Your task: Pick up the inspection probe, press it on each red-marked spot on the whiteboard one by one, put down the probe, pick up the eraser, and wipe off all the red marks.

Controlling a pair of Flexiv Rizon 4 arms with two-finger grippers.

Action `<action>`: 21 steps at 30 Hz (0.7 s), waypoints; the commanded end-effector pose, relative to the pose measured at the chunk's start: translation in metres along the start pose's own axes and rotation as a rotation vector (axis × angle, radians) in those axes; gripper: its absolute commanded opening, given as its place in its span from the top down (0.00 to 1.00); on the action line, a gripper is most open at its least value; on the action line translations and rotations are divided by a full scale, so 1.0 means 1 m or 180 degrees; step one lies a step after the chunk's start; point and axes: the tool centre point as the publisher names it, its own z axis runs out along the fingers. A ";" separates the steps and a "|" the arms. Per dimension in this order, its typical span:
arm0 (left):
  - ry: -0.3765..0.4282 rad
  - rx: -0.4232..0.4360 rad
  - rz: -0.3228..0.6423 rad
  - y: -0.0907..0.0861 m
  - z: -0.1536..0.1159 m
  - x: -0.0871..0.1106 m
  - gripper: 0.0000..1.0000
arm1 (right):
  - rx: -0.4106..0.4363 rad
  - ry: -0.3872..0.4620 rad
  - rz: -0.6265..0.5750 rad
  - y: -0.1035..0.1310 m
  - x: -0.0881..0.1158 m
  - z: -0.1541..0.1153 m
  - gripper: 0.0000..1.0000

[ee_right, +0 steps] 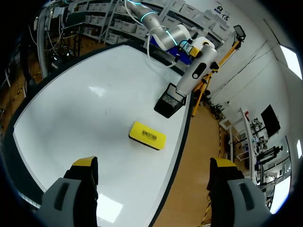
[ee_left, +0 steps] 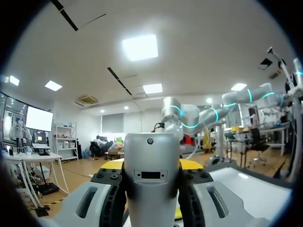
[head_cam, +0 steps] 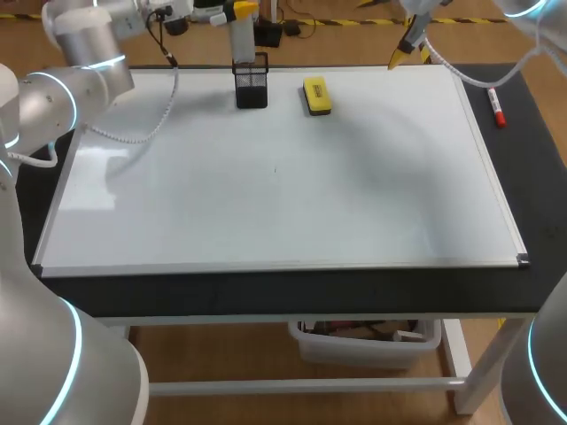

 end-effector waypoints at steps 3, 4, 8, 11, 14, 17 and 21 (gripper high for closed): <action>0.1800 0.0031 -0.0012 0.005 0.002 -0.005 1.00 | 0.0019 0.0009 -0.0006 0.001 0.001 -0.002 0.00; 0.1805 0.0030 -0.0011 0.006 0.002 -0.004 1.00 | 0.0019 0.0009 -0.0006 0.001 0.001 -0.002 0.00; 0.1865 0.0033 -0.0022 0.011 0.005 -0.005 1.00 | 0.0019 0.0009 -0.0006 0.001 0.001 -0.002 0.00; 0.1893 0.0025 -0.0024 0.013 0.008 -0.004 1.00 | 0.0019 0.0009 -0.0006 0.001 0.001 -0.002 0.00; 0.1908 0.0021 -0.0033 0.017 0.009 -0.005 1.00 | 0.0019 0.0009 -0.0006 0.001 0.001 -0.002 0.00; 0.1919 0.0014 -0.0045 0.021 0.010 -0.006 1.00 | 0.0019 0.0009 -0.0006 0.001 0.001 -0.002 0.00; 0.1934 0.0000 -0.0079 0.027 0.009 -0.008 1.00 | 0.0019 0.0009 -0.0006 0.001 0.001 -0.002 0.00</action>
